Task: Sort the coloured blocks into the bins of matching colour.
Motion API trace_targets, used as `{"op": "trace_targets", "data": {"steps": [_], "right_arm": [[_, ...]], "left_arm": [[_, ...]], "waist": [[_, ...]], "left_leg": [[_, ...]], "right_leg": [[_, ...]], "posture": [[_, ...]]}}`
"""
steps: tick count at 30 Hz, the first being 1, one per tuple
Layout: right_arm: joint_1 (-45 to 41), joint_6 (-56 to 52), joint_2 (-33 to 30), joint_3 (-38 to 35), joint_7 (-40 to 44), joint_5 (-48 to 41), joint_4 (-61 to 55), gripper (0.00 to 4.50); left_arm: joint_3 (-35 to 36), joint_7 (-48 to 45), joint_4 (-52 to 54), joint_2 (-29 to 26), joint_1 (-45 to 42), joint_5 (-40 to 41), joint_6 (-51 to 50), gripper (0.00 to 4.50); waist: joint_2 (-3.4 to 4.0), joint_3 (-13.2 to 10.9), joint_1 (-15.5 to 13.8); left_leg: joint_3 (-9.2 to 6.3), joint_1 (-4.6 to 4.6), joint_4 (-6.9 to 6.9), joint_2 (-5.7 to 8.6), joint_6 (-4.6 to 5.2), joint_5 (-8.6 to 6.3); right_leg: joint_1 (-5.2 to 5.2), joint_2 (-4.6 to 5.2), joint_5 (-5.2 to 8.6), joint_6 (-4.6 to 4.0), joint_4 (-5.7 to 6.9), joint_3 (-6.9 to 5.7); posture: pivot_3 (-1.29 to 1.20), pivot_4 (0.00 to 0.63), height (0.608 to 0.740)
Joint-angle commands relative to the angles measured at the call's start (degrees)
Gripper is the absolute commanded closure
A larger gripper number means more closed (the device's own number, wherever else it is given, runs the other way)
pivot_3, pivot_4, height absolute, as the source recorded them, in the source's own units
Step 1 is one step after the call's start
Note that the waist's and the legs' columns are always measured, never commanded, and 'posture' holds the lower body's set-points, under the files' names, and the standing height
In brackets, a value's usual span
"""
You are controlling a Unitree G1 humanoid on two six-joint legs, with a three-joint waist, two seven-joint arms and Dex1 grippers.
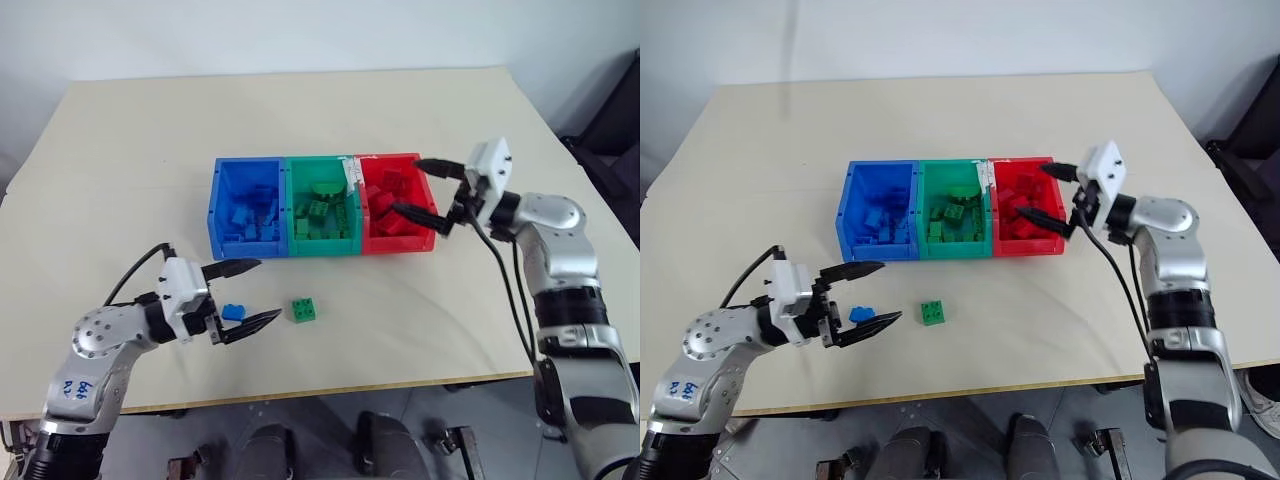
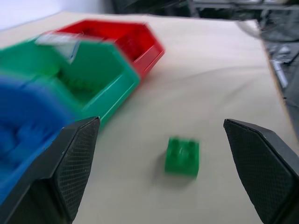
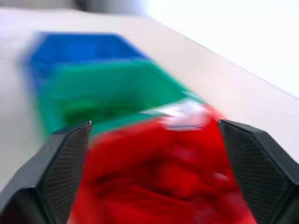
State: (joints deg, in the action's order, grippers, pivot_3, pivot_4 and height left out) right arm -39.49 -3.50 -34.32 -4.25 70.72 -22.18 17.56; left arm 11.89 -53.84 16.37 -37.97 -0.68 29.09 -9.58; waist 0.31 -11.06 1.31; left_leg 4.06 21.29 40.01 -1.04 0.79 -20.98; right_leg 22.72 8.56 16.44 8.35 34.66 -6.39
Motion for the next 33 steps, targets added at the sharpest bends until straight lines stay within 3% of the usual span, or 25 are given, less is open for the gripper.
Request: {"op": "trace_targets", "data": {"steps": [1,5,12,17,21,27,33], "right_arm": [[9.31,-1.56,-2.87,-0.85,5.86,-5.49,-12.48,0.01],[20.76,2.12,-4.23,-1.94,9.90,-6.68,-16.49,0.01],[24.94,1.77,-8.14,-4.81,12.62,-7.93,-13.52,0.01],[24.86,3.70,-9.10,-6.56,12.18,-7.67,-12.20,0.01],[26.85,6.08,-9.51,-8.56,10.95,-7.33,-13.65,0.01],[31.92,2.99,-10.18,-10.81,9.04,-10.13,-20.23,0.01],[37.02,1.71,-9.97,-11.10,6.56,-10.43,-26.81,0.01]], "left_arm": [[6.56,-2.26,-2.08,-2.70,4.87,2.12,-0.41,0.00],[12.81,-3.82,-7.66,-4.01,9.24,-0.24,5.35,0.00],[12.98,-5.15,-4.99,-5.48,10.55,-0.12,6.05,0.00],[4.36,-0.72,4.42,-6.62,4.13,-1.52,-1.95,0.00],[-6.55,9.70,11.16,-7.01,-5.05,-4.61,-21.59,0.00],[-22.54,12.80,10.45,-4.70,-18.70,-8.38,-37.30,0.00],[-29.20,14.81,7.98,-0.72,-25.19,-10.99,-42.48,0.00]], "waist": [[-0.01,0.00,-0.06],[-0.01,0.00,-0.18],[0.00,0.00,-0.58],[0.00,0.00,-1.63],[0.00,0.00,-2.07],[0.01,0.00,-2.67],[0.00,0.00,-2.70]], "left_leg": [[-0.03,-0.01,0.00,-0.01,0.00,0.00],[0.02,-0.03,0.00,0.01,0.01,-0.01],[-0.20,-0.23,0.06,-0.04,0.02,0.00],[-0.23,-0.19,0.05,-0.01,0.01,-0.01],[-0.26,-0.21,0.08,0.05,0.03,0.00],[-0.09,-0.18,0.09,0.06,0.02,0.02],[-0.06,-0.16,0.10,0.06,0.02,0.03]], "right_leg": [[-0.02,0.00,0.00,0.00,0.00,-0.03],[-0.07,0.02,0.00,0.00,-0.06,-0.06],[-0.13,0.03,-0.03,0.06,0.00,0.10],[-0.11,0.05,-0.04,0.06,-0.01,0.10],[-0.13,0.07,-0.05,0.09,0.05,0.15],[-0.12,0.00,-0.05,0.09,0.06,0.13],[-0.14,-0.02,-0.05,0.09,0.03,0.13]], "posture": [[0.00,0.150,0.740],[0.00,0.150,0.740],[0.00,0.150,0.740],[0.00,0.150,0.740],[0.00,0.150,0.740],[0.00,0.150,0.740],[0.00,0.150,0.740]]}}
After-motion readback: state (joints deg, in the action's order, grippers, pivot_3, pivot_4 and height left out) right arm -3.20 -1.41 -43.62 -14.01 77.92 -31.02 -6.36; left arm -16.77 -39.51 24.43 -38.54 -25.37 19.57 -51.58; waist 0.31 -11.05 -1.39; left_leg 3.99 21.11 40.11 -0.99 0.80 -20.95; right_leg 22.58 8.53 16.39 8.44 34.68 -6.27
